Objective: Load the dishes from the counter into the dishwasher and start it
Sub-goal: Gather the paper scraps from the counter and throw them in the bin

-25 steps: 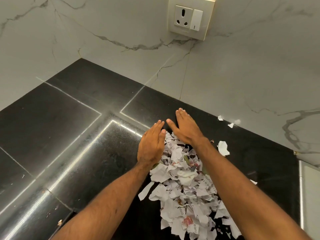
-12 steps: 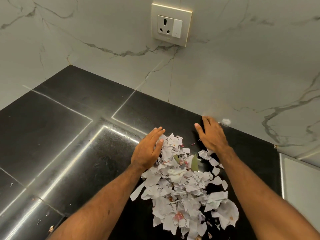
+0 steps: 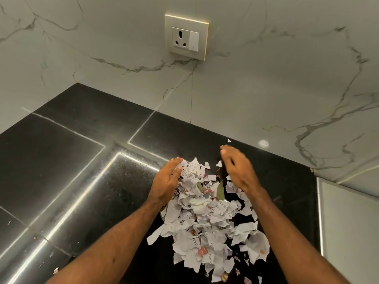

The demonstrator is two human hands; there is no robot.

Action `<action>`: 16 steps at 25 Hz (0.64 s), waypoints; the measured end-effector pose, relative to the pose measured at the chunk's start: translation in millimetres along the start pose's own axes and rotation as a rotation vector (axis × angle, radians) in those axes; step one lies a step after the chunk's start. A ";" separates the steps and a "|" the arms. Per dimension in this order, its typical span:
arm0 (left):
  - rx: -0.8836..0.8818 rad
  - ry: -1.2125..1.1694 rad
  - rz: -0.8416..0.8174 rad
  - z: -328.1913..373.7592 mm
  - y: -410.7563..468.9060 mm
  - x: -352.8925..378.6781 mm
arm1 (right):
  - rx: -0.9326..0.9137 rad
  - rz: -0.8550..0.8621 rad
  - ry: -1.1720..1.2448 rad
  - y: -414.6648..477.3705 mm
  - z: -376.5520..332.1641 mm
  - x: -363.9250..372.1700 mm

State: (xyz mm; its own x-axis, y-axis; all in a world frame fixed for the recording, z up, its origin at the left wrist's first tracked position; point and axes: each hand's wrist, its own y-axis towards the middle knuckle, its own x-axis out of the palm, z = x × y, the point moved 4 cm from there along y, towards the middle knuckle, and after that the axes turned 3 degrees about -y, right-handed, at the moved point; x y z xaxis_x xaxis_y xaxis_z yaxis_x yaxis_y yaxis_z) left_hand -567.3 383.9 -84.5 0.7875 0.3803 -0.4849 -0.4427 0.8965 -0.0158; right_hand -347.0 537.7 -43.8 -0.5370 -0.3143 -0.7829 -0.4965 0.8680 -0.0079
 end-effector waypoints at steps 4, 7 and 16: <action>-0.017 0.003 -0.043 2.1 2.3 -1.5 | 0.096 -0.059 -0.119 28.7 38.9 -8.8; -0.034 -0.017 -0.054 5.4 3.5 -5.1 | 0.051 -0.172 -0.286 40.1 36.5 8.0; -0.103 -0.059 -0.211 13.4 7.0 -12.1 | 0.036 -0.222 0.136 14.4 4.3 8.7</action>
State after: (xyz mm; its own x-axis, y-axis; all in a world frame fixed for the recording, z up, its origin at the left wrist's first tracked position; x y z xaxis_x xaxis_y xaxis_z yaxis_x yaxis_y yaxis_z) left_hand -574.2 388.6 -67.1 0.8897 0.2026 -0.4092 -0.3050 0.9306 -0.2022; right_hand -355.8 549.1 -53.4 -0.5057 -0.5456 -0.6683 -0.5890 0.7843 -0.1947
